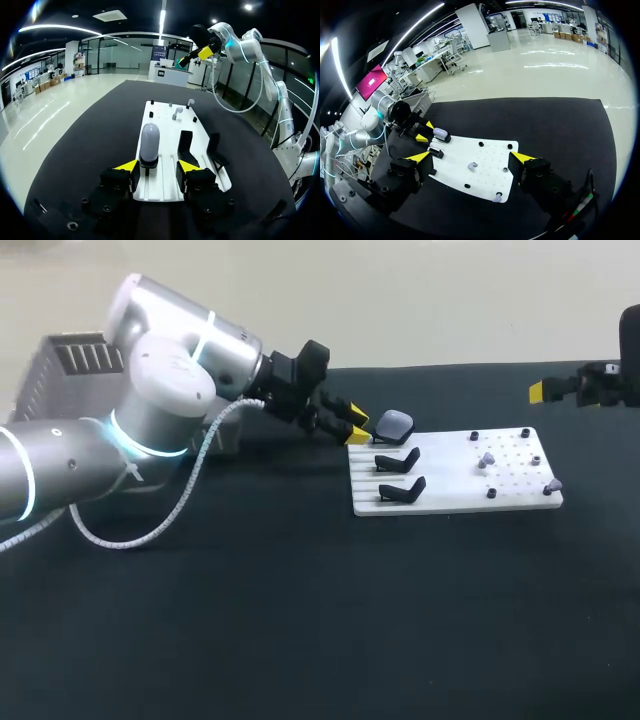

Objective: Pick up each earbud case from the left stands, insert the matching earbuds, close the lid, and place the case in the box.

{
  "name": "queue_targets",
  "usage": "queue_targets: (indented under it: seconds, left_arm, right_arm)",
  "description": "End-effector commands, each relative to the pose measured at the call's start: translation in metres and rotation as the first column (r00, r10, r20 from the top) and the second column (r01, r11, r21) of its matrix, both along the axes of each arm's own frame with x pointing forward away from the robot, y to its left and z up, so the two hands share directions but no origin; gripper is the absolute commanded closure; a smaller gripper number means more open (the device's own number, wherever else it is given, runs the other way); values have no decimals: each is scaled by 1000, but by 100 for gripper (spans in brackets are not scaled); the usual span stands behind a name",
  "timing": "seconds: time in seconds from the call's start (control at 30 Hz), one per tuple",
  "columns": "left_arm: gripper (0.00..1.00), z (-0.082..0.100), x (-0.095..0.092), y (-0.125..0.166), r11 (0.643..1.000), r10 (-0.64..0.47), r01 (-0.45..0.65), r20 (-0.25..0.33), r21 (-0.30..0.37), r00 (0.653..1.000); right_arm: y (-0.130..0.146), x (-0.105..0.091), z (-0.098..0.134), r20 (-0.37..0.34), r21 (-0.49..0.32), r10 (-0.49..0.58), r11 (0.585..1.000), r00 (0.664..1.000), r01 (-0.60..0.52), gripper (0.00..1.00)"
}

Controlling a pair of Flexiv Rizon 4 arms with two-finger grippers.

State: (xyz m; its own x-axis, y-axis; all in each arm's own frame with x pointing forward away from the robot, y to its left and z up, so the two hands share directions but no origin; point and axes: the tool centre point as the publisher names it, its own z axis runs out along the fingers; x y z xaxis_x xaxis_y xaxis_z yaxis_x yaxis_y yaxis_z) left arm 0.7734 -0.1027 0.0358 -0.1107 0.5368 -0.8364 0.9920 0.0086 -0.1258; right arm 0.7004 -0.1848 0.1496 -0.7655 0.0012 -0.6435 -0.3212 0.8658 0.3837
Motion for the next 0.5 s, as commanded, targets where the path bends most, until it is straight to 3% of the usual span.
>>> queue_targets:
  seconds: [0.03,0.5]
  left_arm:
    - [49,-2,9,-7,1000,-18,18,-6,0,1000]
    - [48,-3,15,-20,999,-45,45,-3,-16,999]
  right_arm:
    - [0,0,0,0,-1,0,1000,1000,0,0]
    - [0,0,0,0,-1,0,1000,1000,0,0]
